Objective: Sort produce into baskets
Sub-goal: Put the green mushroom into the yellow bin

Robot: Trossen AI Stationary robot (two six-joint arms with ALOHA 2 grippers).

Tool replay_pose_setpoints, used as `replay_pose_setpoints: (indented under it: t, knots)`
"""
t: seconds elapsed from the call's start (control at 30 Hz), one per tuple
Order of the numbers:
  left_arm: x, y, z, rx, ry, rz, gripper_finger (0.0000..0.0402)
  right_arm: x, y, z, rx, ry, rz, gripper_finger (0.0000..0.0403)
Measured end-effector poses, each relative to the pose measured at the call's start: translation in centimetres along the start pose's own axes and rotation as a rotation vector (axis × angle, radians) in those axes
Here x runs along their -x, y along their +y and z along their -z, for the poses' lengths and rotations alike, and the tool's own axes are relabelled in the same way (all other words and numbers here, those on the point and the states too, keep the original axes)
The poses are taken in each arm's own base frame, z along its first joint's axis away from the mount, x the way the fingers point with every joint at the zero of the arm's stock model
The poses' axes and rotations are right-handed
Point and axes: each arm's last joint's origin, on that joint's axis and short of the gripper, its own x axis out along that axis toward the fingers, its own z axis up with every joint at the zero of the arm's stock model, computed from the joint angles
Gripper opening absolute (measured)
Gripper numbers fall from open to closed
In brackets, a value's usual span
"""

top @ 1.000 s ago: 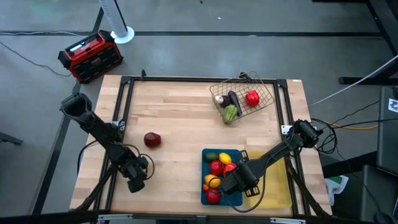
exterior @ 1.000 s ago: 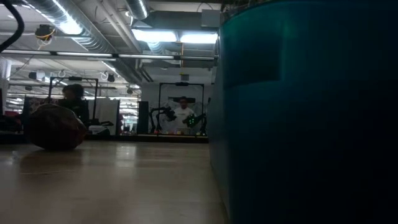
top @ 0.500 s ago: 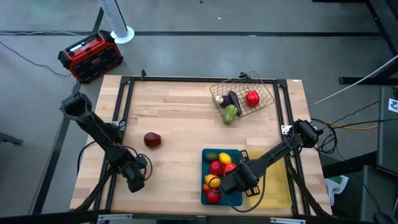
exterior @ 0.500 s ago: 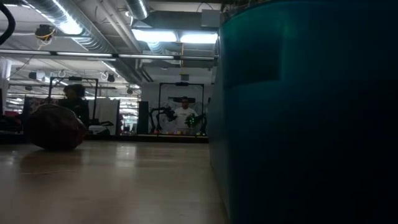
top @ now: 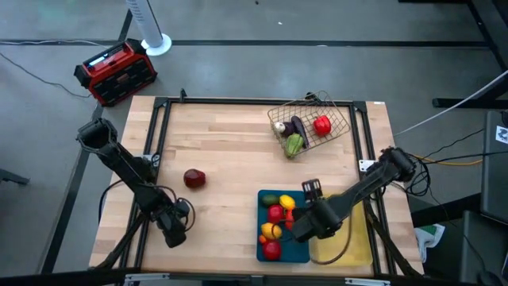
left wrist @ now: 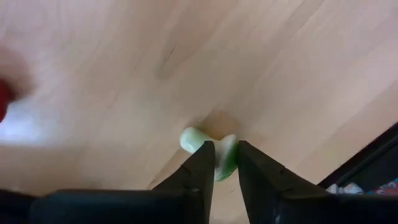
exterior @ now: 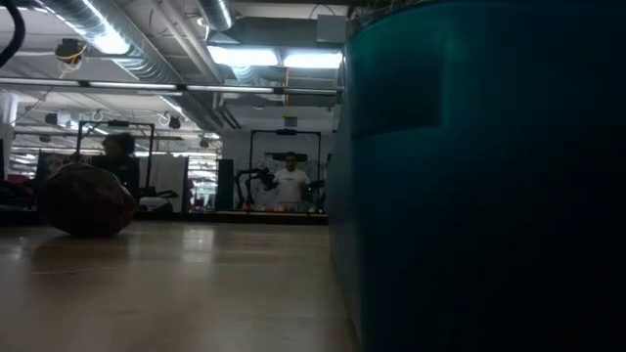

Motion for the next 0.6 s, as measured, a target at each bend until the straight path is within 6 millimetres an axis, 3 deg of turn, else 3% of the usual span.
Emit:
replay_pose_setpoints:
  t: [0.3, 0.6]
  knots:
    - [0.3, -0.6, -1.3, -0.049, -0.028, 0.076, 0.0028, 5.1, -2.9, 3.5, -0.211, -0.324, 0.108, 0.0241]
    - [0.5, -0.5, -2.2, -0.077, -0.042, 0.082, 0.0003, 6.7, -4.1, 5.3, -0.25, -0.414, 0.163, 0.0241]
